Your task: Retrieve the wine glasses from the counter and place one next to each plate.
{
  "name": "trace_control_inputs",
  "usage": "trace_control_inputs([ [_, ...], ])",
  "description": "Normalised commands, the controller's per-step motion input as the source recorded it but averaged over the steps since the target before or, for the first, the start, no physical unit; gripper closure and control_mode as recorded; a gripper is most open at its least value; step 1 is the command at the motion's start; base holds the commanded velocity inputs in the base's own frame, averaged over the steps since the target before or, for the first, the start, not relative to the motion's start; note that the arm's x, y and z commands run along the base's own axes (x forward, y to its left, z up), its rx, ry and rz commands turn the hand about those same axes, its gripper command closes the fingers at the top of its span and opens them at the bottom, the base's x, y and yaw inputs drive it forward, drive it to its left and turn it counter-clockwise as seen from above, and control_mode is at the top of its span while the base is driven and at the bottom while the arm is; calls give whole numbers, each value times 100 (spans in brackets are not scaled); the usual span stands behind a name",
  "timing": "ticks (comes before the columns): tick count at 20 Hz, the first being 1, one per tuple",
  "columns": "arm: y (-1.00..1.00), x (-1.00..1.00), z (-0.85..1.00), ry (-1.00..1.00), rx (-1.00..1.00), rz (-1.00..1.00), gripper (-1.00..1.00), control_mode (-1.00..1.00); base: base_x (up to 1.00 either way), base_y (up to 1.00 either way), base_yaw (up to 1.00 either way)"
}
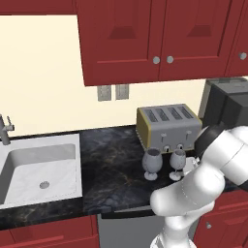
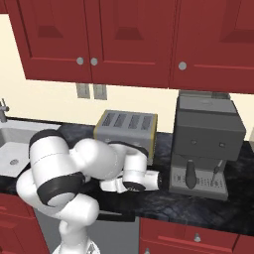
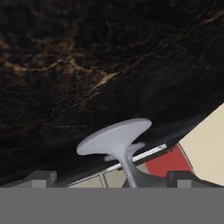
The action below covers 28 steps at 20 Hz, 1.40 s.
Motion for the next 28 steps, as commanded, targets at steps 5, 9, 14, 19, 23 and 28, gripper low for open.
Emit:
trace_control_inputs([
  [5,0,8,-11,0,1,0,-100,-100,0,0,0],
  [9,2,2,-7,0,0,0,-100,-100,0,0,0],
  [14,8,3,0,0,0,0,-100,-100,0,0,0],
  [19,3,15,-3,0,0,0,-100,-100,0,0,0],
  [23,0,11,-5,0,0,0,-100,-100,0,0,0],
  [28,0,0,0,0,4,0,100,-100,0,0,0],
])
